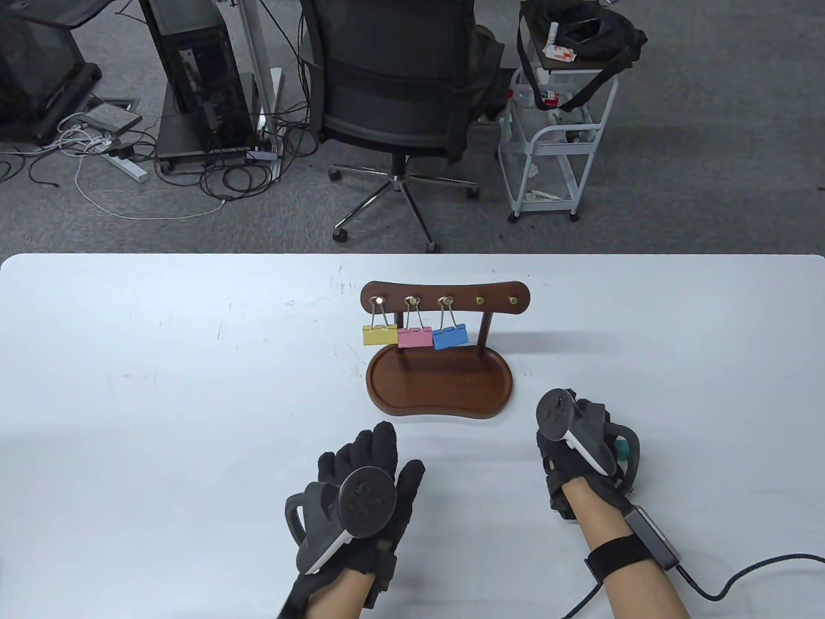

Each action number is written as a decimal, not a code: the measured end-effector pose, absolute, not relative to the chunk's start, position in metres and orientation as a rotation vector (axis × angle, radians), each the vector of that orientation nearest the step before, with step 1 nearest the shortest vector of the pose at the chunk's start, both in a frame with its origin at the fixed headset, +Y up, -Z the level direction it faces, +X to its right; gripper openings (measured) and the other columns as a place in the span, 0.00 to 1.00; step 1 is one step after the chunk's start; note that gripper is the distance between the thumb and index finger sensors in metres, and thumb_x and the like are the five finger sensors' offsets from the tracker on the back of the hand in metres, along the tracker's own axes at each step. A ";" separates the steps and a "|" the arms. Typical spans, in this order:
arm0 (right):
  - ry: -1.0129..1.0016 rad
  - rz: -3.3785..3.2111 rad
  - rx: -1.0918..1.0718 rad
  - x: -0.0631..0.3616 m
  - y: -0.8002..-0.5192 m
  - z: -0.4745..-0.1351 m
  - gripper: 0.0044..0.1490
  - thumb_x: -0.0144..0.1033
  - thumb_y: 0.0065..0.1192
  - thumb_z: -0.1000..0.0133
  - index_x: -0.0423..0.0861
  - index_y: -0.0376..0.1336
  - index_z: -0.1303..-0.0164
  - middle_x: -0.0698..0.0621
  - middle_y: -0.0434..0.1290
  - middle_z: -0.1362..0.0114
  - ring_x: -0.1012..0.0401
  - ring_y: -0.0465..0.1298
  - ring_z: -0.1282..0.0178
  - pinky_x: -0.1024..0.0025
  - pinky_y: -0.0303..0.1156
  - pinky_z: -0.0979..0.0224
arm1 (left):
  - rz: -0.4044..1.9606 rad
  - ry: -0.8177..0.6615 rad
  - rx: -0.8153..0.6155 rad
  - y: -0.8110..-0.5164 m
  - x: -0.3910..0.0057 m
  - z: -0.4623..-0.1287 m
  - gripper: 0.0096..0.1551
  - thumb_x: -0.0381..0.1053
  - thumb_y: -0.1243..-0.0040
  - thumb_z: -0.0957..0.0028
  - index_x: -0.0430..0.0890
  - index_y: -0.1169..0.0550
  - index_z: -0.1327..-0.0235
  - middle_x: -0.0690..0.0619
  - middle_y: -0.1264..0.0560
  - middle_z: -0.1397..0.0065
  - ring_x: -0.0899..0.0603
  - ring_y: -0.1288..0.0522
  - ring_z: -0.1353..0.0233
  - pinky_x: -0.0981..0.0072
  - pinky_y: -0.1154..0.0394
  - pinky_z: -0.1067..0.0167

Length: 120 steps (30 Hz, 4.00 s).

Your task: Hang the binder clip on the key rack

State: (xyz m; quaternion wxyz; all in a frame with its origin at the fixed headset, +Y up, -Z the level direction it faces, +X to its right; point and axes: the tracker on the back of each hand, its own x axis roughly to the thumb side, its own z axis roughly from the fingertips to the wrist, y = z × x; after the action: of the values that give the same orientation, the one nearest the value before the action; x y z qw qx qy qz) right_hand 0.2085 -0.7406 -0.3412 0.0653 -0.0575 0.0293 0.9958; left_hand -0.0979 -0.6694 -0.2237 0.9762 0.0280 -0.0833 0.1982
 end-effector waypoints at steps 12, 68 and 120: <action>-0.061 2.804 0.475 0.186 -0.668 -0.269 0.54 0.42 0.74 0.47 0.30 0.54 0.17 0.26 0.67 0.25 0.31 0.70 0.31 0.29 0.64 0.32 | 0.446 -0.349 0.134 -0.671 -0.091 -0.223 0.44 0.60 0.41 0.38 0.32 0.30 0.18 0.29 0.26 0.22 0.21 0.27 0.28 0.18 0.42 0.31; -0.175 2.682 1.195 0.150 -0.646 -0.182 0.67 0.41 0.77 0.49 0.35 0.38 0.13 0.28 0.67 0.24 0.32 0.71 0.31 0.28 0.63 0.30 | 0.473 -0.929 0.147 -0.671 -0.047 -0.205 0.40 0.57 0.23 0.51 0.46 0.21 0.24 0.34 0.25 0.21 0.24 0.26 0.23 0.15 0.43 0.29; -0.243 2.794 0.055 0.184 -0.688 -0.230 0.54 0.56 0.58 0.37 0.35 0.47 0.11 0.23 0.56 0.15 0.25 0.59 0.22 0.27 0.57 0.28 | 0.555 -0.702 0.430 -0.657 -0.075 -0.205 0.41 0.61 0.23 0.52 0.40 0.19 0.29 0.34 0.21 0.28 0.26 0.20 0.31 0.15 0.39 0.31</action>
State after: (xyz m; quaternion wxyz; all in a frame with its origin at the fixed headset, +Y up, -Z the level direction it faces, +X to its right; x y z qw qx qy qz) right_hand 0.1842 -0.6878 -0.2301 0.1676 0.0195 -0.0854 0.9819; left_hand -0.0752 -0.6570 -0.2050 0.8794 0.2061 -0.3368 0.2660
